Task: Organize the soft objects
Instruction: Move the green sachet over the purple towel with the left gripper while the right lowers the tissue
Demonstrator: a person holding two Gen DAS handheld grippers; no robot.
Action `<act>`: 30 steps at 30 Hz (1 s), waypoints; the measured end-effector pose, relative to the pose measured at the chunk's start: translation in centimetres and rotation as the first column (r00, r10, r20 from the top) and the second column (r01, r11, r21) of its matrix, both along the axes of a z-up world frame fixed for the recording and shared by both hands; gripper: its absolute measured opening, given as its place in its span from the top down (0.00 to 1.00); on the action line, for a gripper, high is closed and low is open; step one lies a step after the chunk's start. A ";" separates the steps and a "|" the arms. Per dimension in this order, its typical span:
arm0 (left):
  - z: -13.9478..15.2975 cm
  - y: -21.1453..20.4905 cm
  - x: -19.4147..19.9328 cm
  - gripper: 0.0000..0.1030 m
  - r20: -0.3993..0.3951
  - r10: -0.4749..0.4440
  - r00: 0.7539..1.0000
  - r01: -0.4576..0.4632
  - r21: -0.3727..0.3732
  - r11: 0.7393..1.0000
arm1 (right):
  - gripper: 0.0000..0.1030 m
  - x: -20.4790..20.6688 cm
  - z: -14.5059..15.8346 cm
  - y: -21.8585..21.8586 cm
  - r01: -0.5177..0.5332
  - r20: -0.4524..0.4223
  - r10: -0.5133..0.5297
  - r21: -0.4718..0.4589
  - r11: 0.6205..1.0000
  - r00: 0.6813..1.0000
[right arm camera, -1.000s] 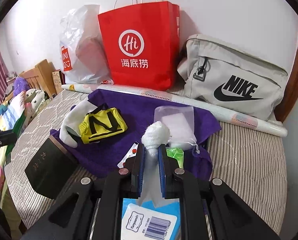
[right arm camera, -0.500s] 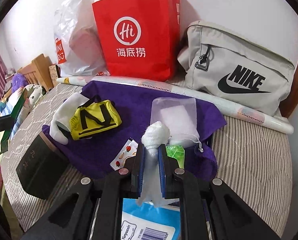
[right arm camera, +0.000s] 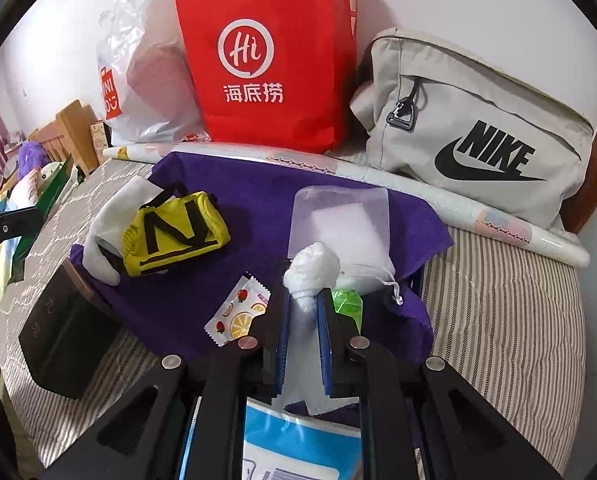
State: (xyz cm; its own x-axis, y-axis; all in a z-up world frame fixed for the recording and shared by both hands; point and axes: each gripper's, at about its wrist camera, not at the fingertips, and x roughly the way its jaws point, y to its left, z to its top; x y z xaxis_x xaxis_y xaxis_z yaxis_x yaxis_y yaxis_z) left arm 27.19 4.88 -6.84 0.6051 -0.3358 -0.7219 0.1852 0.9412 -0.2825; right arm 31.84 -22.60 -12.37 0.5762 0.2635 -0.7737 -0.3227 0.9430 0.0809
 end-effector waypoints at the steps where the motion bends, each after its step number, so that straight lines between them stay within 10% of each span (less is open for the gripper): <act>1: -0.1 0.0 0.1 0.79 -0.001 -0.003 1.000 0.003 0.000 1.000 | 0.87 0.2 -0.2 0.0 0.000 -0.005 0.000 -0.002 1.000 1.000; 30: -3.1 -3.2 6.3 0.79 -0.087 -0.072 0.994 0.071 -0.014 0.997 | 0.87 2.3 -1.8 0.9 -0.054 -0.065 0.053 -0.008 0.999 0.996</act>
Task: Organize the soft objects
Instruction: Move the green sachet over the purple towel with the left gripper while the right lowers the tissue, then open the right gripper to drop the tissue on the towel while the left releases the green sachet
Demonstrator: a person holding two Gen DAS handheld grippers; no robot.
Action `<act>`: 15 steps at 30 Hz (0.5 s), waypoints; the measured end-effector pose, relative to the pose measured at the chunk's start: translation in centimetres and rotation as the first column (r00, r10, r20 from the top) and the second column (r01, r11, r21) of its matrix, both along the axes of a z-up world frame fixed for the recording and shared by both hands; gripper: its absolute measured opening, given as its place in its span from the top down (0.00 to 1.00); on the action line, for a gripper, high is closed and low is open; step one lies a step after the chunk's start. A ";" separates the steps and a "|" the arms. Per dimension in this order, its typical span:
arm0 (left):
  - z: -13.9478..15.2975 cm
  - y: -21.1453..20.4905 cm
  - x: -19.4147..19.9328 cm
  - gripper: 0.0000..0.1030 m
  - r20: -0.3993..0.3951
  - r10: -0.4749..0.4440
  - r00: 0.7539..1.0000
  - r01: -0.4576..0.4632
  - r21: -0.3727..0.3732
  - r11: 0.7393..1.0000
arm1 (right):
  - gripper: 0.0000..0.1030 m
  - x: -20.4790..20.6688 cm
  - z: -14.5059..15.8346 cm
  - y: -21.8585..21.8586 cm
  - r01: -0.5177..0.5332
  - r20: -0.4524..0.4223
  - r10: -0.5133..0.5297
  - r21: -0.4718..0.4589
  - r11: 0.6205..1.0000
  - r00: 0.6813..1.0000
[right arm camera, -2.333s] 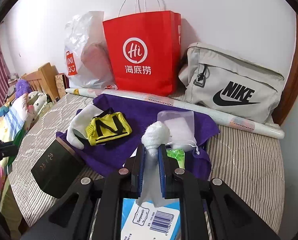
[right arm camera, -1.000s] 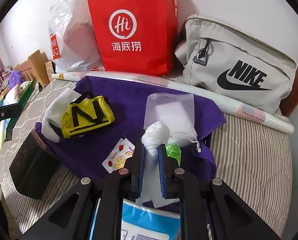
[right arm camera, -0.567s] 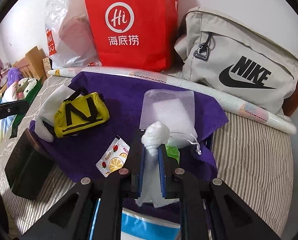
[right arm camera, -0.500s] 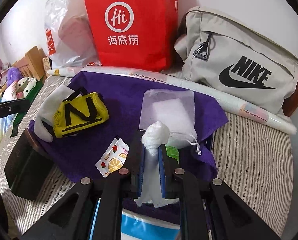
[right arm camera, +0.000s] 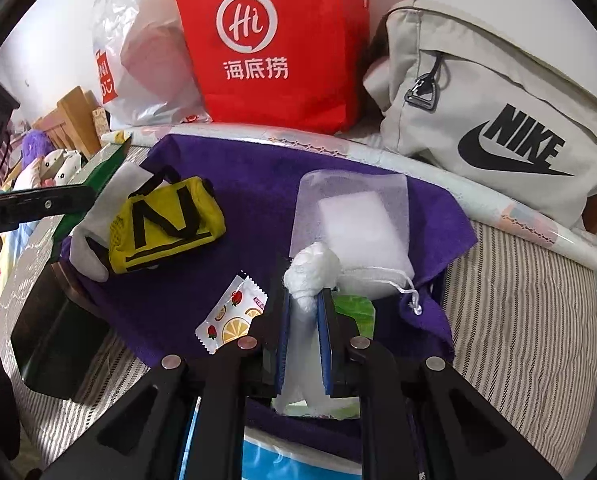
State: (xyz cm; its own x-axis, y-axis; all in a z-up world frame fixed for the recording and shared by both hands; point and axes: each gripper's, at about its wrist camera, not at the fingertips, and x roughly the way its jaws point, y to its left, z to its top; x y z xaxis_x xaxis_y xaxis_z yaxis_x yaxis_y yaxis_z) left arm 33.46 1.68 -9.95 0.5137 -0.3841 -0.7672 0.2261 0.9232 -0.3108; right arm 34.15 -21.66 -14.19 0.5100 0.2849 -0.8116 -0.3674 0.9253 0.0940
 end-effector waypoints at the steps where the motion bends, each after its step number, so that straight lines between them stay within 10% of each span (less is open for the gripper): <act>1: -0.1 -0.1 0.2 0.79 -0.002 -0.001 1.000 0.001 0.003 1.000 | 0.87 0.1 -0.1 0.1 -0.005 -0.005 0.005 -0.002 1.000 1.000; 15: -2.0 -1.2 1.9 0.78 -0.060 -0.009 0.998 0.013 0.067 0.998 | 0.86 0.8 -0.9 0.6 -0.040 -0.040 0.039 -0.029 0.999 0.998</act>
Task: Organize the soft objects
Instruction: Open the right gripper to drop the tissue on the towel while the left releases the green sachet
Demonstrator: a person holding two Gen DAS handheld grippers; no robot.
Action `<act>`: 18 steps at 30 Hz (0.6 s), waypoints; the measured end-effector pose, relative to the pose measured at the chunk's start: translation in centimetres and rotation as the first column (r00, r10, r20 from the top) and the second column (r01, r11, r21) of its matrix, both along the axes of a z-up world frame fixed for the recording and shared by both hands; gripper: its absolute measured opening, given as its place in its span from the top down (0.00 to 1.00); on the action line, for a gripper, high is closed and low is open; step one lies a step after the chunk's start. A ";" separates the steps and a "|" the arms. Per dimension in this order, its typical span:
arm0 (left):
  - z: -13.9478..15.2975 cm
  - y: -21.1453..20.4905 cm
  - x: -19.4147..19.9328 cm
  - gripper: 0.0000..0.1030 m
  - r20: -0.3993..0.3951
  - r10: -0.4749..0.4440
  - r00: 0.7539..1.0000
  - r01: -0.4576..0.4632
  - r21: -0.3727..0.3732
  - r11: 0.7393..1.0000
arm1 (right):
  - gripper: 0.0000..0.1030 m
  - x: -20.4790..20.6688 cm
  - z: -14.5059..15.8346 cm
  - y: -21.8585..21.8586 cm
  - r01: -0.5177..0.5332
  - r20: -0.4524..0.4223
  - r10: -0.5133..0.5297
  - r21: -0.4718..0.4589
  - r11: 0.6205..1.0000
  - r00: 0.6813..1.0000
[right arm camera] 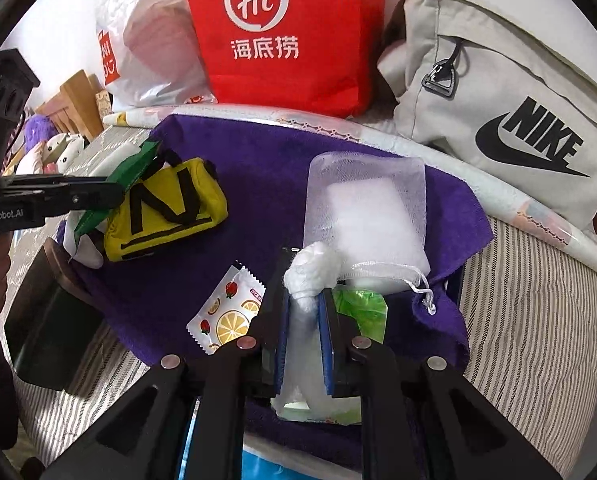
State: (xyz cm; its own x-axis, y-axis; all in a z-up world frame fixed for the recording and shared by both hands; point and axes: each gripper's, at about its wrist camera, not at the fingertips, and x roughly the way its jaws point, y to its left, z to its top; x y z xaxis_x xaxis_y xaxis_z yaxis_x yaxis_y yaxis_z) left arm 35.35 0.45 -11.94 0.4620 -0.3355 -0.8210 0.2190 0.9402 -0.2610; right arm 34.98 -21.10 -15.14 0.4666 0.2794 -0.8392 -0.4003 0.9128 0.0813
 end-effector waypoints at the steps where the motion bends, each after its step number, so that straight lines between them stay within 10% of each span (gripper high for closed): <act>1: -0.1 0.0 0.1 0.78 -0.002 0.001 1.000 -0.001 0.001 1.000 | 0.86 0.1 -0.1 0.1 -0.004 -0.002 0.004 -0.005 1.000 1.000; 10: -0.5 0.0 0.9 0.75 -0.032 -0.007 0.999 0.007 0.009 1.000 | 0.82 0.4 -0.4 0.4 -0.012 -0.019 0.012 -0.016 1.000 1.000; 18: -0.3 0.3 0.9 0.59 -0.035 -0.002 0.999 0.002 0.020 1.000 | 0.52 -0.1 -0.1 0.0 -0.001 -0.013 0.001 -0.024 1.000 1.000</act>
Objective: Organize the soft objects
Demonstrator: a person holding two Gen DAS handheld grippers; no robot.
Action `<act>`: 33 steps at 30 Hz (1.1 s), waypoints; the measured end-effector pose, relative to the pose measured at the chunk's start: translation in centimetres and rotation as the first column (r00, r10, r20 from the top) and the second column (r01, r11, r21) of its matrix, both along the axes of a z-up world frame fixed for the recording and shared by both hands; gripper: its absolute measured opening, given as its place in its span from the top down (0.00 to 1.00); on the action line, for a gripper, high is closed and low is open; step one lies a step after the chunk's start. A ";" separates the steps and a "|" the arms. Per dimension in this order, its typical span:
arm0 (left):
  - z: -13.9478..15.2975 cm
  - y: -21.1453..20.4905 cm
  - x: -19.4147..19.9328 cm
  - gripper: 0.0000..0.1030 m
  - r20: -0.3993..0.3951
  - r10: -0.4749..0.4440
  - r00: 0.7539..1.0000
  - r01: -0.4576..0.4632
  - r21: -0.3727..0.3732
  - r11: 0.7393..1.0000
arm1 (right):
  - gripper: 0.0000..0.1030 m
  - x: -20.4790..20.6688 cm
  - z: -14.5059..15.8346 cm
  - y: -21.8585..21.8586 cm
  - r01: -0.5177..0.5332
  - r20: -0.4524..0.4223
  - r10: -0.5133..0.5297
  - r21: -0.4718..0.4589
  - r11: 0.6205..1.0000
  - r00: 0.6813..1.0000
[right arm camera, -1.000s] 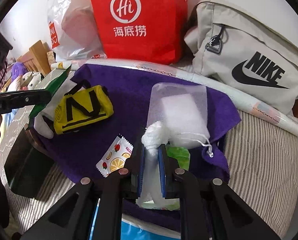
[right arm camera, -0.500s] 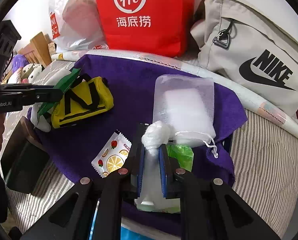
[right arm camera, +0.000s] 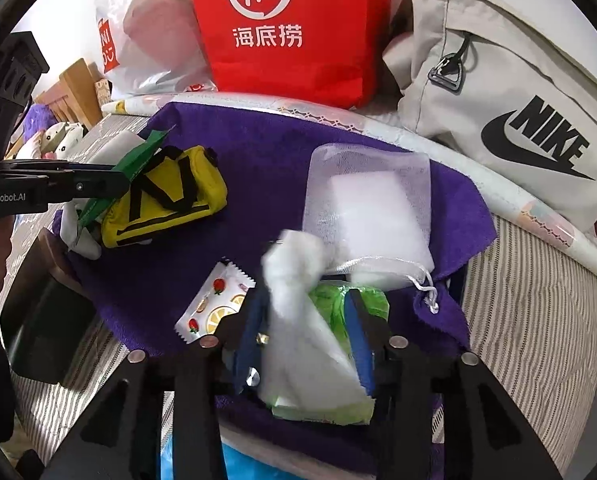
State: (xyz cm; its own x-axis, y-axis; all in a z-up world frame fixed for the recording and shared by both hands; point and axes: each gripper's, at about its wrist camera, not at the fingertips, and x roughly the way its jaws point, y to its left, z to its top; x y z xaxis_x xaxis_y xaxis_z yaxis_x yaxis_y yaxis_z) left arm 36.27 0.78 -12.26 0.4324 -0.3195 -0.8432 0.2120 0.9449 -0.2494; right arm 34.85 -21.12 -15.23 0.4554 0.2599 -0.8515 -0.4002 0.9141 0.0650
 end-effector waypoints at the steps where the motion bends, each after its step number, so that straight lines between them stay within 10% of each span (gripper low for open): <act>1: 0.0 0.1 -0.1 0.56 0.002 0.005 1.000 -0.005 0.006 1.000 | 0.52 -0.2 0.2 -0.1 0.005 0.009 -0.005 0.000 1.000 1.000; 14: 3.7 1.2 -4.6 0.26 0.098 0.051 0.994 -0.060 0.097 0.993 | 0.46 -4.5 4.6 -3.5 0.149 0.041 -0.153 0.086 0.985 0.987; 33: 11.4 0.0 -21.8 0.07 0.262 0.084 0.961 -0.104 0.062 0.993 | 0.02 -22.1 12.9 -2.8 0.268 0.221 -0.304 0.177 0.947 0.927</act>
State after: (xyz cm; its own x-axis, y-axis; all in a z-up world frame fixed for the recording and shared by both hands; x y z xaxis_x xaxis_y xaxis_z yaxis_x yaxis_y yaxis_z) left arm 14.46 0.81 -0.84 0.6635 -0.2076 -0.7188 0.1690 0.9775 -0.1263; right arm 12.75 -23.94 -2.38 0.7156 0.1970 -0.6701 -0.1428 0.9804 0.1358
